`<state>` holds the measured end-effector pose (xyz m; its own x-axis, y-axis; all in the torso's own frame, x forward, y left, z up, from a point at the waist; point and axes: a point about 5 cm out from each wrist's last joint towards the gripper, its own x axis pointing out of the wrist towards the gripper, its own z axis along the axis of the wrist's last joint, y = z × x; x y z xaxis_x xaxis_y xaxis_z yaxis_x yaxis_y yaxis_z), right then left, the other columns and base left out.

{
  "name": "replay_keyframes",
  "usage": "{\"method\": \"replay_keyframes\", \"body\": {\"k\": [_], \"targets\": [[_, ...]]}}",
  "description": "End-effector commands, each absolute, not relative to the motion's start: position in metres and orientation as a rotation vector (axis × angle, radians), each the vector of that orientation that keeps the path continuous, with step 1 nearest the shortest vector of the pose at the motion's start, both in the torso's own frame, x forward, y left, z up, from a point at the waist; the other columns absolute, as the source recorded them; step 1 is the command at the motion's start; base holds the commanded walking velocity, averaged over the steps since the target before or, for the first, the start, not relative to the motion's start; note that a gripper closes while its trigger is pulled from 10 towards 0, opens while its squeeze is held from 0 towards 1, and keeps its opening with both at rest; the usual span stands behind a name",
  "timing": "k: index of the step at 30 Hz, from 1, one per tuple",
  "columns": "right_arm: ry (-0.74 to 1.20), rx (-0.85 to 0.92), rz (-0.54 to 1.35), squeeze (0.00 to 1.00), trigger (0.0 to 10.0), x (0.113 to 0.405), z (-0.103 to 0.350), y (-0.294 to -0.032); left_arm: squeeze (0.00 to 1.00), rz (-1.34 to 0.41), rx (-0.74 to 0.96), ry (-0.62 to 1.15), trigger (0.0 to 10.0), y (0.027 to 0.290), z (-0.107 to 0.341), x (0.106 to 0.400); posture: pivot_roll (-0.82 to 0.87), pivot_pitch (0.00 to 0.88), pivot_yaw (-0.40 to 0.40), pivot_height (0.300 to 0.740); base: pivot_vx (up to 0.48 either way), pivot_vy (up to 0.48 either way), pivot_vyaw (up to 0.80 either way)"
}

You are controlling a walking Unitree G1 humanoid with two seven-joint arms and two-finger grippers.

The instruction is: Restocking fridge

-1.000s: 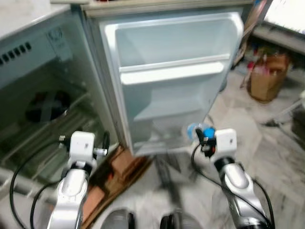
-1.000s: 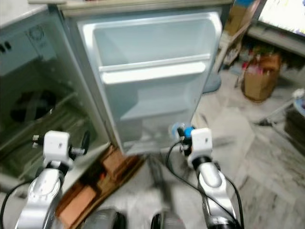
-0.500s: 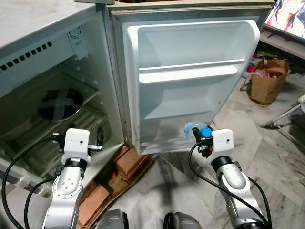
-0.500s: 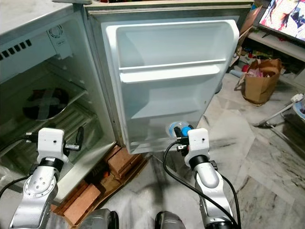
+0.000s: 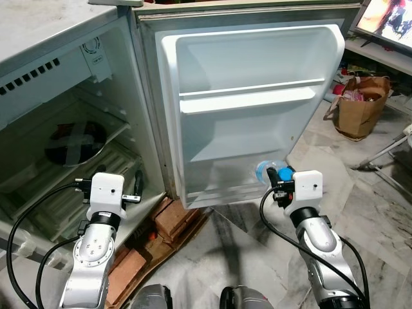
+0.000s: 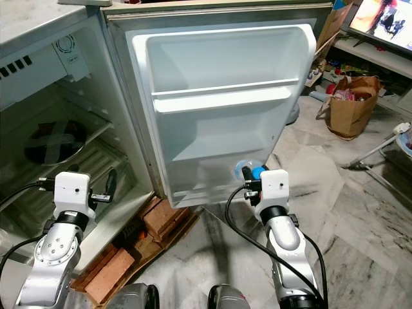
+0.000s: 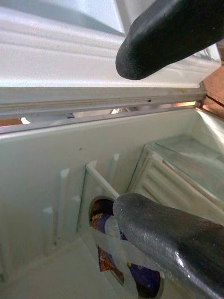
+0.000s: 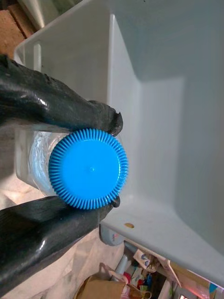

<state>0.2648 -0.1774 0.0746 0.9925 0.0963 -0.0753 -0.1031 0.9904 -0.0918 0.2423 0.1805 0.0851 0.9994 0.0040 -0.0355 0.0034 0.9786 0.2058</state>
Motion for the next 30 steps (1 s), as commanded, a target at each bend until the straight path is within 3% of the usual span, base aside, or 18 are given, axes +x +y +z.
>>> {"method": "replay_keyframes", "body": {"k": [1,12,30], "targets": [[0.048,-0.107,0.078,0.0,10.0,0.268,0.079,-0.182,0.0,-0.004,0.213,0.04,10.0,0.18,0.083,0.242,0.05,0.102,-0.044,0.74,0.27,0.0,0.0],[0.051,-0.108,0.09,0.0,10.0,0.267,0.079,-0.181,0.0,-0.005,0.206,0.042,10.0,0.179,0.082,0.242,0.05,0.105,-0.046,0.74,0.289,-0.076,0.0],[0.097,-0.073,0.134,0.0,10.0,0.26,0.069,-0.175,0.0,0.014,0.184,0.059,10.0,0.183,0.083,0.231,0.06,0.139,-0.044,0.74,0.0,0.0,0.0]]}}
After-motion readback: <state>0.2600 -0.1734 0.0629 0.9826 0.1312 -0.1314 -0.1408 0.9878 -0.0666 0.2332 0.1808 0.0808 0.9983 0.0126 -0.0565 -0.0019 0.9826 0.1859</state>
